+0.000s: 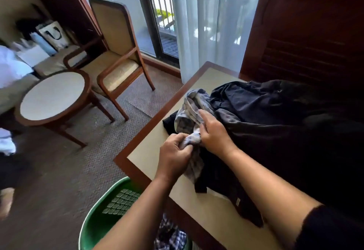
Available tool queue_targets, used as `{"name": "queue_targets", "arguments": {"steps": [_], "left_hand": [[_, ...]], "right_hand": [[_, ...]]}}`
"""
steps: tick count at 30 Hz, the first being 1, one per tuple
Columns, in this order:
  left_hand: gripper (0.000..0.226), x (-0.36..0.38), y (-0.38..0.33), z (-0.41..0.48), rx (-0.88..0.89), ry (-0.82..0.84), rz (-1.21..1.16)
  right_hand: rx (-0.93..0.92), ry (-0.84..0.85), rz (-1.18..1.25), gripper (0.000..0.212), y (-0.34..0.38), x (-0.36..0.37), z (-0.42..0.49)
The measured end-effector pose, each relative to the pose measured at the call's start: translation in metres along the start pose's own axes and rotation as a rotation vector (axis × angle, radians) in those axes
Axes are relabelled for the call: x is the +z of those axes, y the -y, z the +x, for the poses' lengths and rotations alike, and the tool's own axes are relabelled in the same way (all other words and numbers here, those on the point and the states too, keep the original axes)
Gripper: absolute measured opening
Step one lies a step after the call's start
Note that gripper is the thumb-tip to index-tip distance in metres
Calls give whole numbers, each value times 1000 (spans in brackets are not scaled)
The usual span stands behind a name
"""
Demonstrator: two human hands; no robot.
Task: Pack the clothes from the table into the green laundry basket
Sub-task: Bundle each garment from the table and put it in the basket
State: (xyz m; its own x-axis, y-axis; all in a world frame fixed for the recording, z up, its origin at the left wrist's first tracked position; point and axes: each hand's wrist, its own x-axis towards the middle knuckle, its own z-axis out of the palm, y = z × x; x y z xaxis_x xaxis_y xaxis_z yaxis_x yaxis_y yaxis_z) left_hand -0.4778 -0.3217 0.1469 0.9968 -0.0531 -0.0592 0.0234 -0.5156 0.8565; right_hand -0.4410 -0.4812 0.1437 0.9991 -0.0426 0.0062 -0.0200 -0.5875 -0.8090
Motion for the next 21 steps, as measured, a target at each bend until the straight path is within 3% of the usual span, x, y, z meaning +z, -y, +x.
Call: {"name": "queue_targets", "arguments": {"steps": [4,5,8,9,12,14,16,19,21], "left_hand": [[24,-15,-8,7,60,-124,-77],[26,-16,-10,8,66,-149,-81],[26,-15,-14,11,74,-177,-86],[25,-14,-13,13,83,-186,-89],[25,-12,-13,22,135,-217,-15],[30,-11,-15,29,194,-206,19],[46,-13,-22,32,245,-146,-5],[92,-24,-28,36,210,83,-12],[93,-28,-29,34,121,280,-106]], "right_hand": [[145,165,-121,77,-16,5,41],[172,207,-172,74,-21,6,43],[159,201,-221,19,-31,9,40],[141,162,-195,13,-31,8,38],[84,76,-12,17,-21,2,22],[69,79,184,32,-3,-7,3],[115,74,430,42,10,-20,-20],[113,13,591,50,22,-42,-45],[76,21,630,48,35,-51,-59]]}}
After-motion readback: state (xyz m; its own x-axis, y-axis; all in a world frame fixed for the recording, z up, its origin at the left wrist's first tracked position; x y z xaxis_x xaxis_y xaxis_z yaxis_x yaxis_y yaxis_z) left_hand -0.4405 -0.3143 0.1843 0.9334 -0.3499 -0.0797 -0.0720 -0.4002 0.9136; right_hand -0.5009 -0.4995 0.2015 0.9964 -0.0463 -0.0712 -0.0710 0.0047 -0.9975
